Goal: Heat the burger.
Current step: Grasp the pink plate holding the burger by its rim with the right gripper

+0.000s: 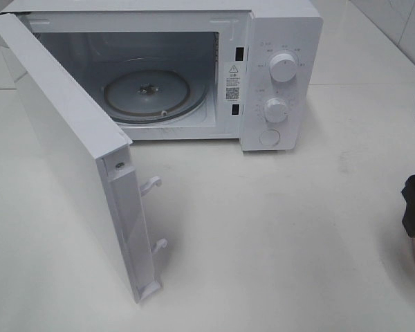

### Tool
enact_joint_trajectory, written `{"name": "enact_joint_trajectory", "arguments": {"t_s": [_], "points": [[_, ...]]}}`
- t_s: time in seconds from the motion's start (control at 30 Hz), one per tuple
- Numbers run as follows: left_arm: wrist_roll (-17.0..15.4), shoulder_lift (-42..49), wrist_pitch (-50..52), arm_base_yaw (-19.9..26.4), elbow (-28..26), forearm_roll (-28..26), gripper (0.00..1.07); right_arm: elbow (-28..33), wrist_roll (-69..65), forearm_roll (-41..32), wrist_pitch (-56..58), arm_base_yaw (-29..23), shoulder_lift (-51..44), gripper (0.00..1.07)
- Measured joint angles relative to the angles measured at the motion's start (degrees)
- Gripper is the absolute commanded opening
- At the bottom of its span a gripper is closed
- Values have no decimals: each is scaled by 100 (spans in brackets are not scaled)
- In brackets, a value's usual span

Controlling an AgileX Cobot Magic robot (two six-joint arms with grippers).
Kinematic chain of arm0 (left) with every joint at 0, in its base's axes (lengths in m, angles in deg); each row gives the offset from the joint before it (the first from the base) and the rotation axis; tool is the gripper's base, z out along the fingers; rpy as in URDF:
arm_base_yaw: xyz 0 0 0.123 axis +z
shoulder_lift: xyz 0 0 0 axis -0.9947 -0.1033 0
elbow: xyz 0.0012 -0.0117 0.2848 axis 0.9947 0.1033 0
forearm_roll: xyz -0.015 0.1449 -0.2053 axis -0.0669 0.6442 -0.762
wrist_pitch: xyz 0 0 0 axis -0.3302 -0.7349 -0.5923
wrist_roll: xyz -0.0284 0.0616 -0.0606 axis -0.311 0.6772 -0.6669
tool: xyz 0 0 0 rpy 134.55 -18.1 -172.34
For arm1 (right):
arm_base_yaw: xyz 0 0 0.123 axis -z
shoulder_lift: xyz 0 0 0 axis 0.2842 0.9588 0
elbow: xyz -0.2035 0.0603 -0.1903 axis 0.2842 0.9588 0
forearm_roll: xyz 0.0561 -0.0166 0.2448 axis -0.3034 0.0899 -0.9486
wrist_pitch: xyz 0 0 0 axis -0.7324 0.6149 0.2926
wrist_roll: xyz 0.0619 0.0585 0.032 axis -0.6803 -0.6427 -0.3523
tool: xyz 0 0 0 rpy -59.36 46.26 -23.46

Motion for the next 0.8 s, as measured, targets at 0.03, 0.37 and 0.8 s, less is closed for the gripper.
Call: {"name": "enact_joint_trajectory", "arguments": {"t_s": [0.03, 0.37, 0.8], "points": [[0, 0, 0, 0, 0, 0, 98, 0, 11, 46, -52, 69, 0, 87], [0, 0, 0, 0, 0, 0, 98, 0, 46, 74, -246, 92, 613, 83], [0, 0, 0, 0, 0, 0, 98, 0, 40, 115, -773, 92, 1684, 82]]}}
